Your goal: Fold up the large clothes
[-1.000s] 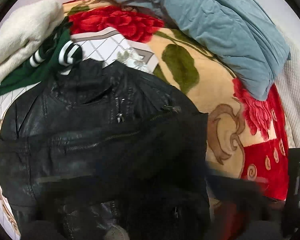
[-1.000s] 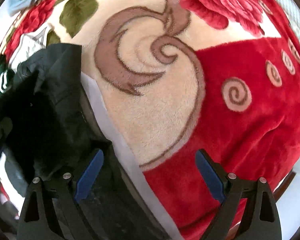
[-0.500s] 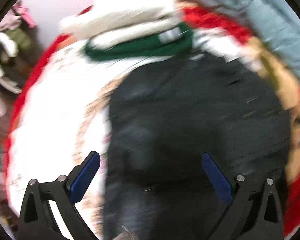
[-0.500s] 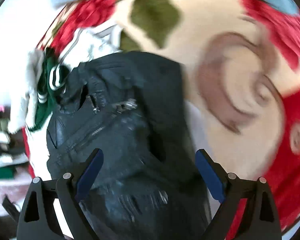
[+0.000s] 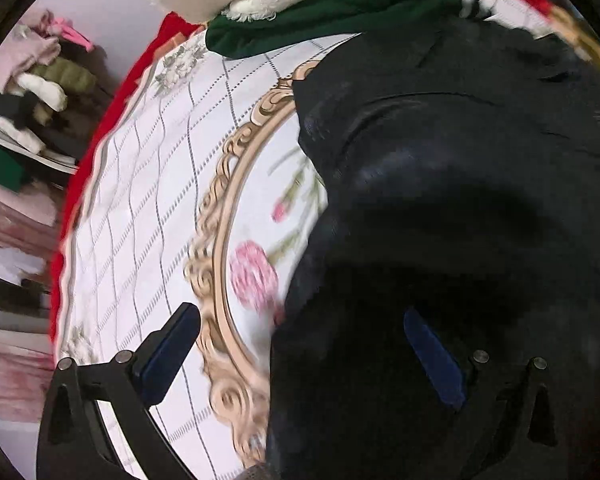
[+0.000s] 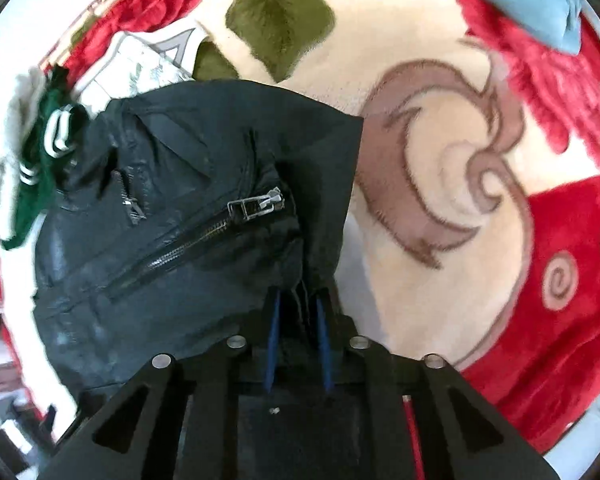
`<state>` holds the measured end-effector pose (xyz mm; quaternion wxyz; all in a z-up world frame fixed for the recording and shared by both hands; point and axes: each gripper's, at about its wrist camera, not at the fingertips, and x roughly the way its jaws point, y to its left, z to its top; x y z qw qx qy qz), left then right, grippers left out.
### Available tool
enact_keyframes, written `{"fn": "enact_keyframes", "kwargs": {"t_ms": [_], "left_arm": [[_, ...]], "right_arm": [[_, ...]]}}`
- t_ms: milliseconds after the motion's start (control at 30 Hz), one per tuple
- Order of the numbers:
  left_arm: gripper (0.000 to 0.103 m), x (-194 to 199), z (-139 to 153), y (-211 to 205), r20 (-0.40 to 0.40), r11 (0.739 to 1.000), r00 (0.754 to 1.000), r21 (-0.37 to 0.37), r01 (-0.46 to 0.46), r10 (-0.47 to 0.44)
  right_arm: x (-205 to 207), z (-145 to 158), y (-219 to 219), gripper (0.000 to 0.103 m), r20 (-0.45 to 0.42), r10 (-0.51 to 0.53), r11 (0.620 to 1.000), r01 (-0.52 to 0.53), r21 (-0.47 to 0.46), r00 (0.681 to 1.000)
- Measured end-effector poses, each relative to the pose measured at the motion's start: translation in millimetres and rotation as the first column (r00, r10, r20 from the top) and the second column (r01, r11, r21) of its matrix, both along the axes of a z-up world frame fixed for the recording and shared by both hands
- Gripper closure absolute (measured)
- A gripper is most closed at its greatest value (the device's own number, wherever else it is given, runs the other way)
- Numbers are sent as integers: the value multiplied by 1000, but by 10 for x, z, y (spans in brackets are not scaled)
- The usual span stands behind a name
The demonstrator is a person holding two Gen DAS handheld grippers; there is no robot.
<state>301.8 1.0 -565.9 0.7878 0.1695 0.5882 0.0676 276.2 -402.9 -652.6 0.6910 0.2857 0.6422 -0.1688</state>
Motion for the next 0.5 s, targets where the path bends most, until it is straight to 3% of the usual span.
{"fn": "enact_keyframes", "kwargs": {"t_ms": [100,233,300,400,500], "left_arm": [[0,194,-145,132,-33,996,997,-35,-77,76],[0,225,-161,412,-61,974,984,-144,-173,165],[0,226,-153,484,-53,974,984,-139,-176,171],[0,253,-136,628,-44,973,982,-131,-188,184],[0,277,-114,769,-35,974,984,-138,-180,177]], "right_arm": [[-163,95,-270,68,24,-79,994,78,71,997],[-367,168,-385,55,-1,-108,993,108,47,994],[-515,106,-339,55,-38,-72,996,73,46,997],[-641,-142,-20,55,-134,68,995,-57,85,989],[-658,-304,327,55,-161,175,980,-158,118,971]]}}
